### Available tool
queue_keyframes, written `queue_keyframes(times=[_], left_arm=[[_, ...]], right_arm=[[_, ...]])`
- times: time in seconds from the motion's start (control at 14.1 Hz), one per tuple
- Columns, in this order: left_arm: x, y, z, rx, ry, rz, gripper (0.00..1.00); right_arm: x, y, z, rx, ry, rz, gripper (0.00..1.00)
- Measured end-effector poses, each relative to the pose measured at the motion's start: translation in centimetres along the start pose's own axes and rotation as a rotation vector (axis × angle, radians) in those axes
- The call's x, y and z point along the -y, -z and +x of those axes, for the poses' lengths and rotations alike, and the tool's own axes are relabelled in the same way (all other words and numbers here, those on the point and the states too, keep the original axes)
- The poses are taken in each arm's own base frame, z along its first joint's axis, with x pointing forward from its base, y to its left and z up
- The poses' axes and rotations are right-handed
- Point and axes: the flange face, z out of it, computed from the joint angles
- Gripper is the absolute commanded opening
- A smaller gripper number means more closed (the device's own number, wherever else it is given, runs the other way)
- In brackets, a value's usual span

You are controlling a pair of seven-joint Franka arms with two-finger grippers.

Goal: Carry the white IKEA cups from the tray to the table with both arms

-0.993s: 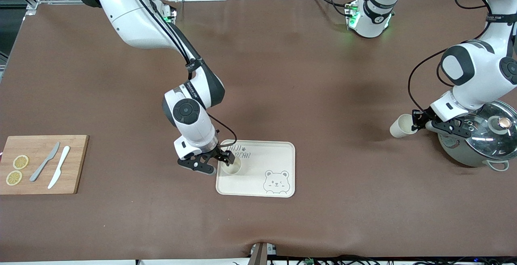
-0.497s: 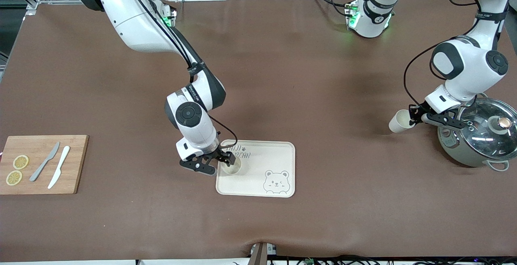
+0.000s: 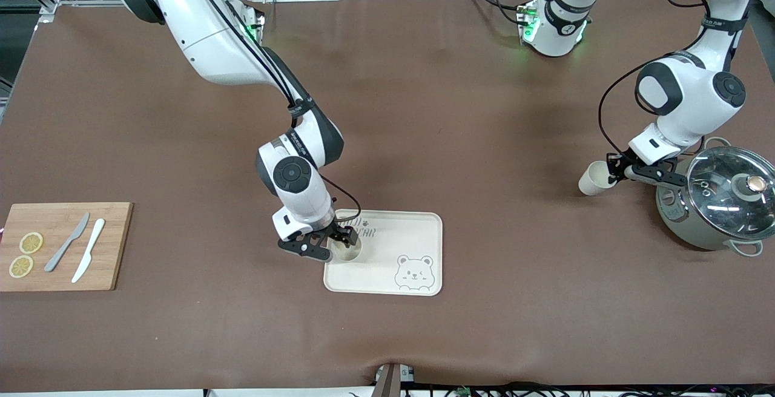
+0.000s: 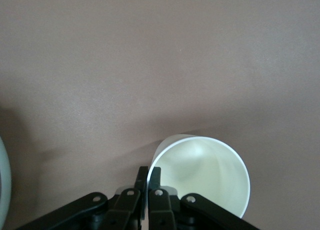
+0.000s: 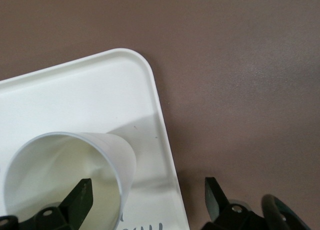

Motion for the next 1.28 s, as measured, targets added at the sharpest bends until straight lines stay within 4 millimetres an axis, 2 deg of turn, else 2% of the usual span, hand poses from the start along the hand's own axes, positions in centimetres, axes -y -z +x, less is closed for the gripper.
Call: queue_keyframes(times=[0.07,0.14,0.28,0.5,0.64,1.28], left_arm=[[-0.1,-0.1,-0.1,-0.001,0.000,-0.001,0.00],[-0.3,-0.2,-0.1,-0.001,-0.002,-0.001,0.00],[-0.5,-0.3,-0.1,-0.002,-0.005,-0.001,0.00],[-0.6,-0.4,-0.3,0.003,-0.004,-0.003,0.00],[-0.6,-0.5,-0.4,0.003,-0.004,-0.002,0.00],[-1.0,-1.2,-1.0,-0.002,-0.003,0.007,0.00]], right_arm=[[0.0,0.0,0.0,-0.001,0.000,0.001,0.60],[0.1,0.1,0.0,-0.001,0.000,0.001,0.46],[0.1,0.1,0.1,-0.002,0.000,0.002,0.38],[0.1,0.2,0.1,-0.003,-0.001,0.003,0.19],[0.1,0.2,0.1,-0.004,-0.001,0.004,0.01],[0.4,0.6,0.4,-0.011,-0.002,0.011,0.00]])
